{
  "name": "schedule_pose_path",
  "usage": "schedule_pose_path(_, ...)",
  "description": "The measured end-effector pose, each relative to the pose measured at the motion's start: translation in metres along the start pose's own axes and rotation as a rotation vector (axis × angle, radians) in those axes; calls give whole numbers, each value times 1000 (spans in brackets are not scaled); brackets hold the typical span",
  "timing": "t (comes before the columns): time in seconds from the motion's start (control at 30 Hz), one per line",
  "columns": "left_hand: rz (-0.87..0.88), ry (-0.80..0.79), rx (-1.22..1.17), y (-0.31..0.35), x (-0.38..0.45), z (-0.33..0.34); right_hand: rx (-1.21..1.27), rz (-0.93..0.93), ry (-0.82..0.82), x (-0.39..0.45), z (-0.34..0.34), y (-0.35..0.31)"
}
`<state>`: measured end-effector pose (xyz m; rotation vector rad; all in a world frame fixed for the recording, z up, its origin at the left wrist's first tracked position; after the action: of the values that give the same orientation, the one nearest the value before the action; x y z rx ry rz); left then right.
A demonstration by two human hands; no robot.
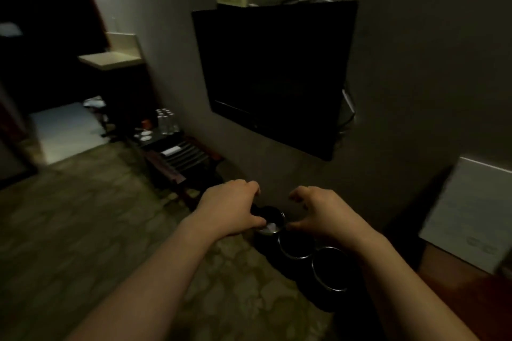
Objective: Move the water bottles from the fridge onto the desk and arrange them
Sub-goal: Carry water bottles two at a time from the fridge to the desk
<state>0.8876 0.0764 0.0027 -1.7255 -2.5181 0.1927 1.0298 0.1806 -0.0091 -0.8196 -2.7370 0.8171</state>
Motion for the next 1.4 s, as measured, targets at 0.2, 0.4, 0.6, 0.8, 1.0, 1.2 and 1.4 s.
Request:
schedule_pose_path(0.2,-197,-2,-42,-147,-39,12,6,-142,-95,77,74,-115)
schedule_pose_path(0.4,-336,24,-59,-265,-36,25,-7,-247,-145,171,110,-197)
schedule_pose_path(0.6,-425,50,-71,-372,26,43,9,-309,-166,300,142,-243)
schedule_pose_path(0.8,-488,55,-14,-490,122,45,46,-345,-190,463,168,-280)
schedule_pose_path(1.0,-538,97,11,-611,205,38,78,-396,-193,612,175,-335)
schedule_pose_path(1.2,-575,115,-17,-724,264,69,76,-395,-252,730,214,-378)
schedule_pose_path(1.4,-547,154,-72,-860,333,119,86,-371,-253,862,272,-426)
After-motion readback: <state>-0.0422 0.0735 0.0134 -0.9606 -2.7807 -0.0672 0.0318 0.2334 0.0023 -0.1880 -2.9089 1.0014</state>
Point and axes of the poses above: each hand's wrist, its own x-axis towards the middle knuckle, its own z-axis out of the palm, y = z × x, the point moved 5 cm from there along x, towards the middle knuckle, and after that the axes turned 9 degrees about x, right-handed, at the moved point
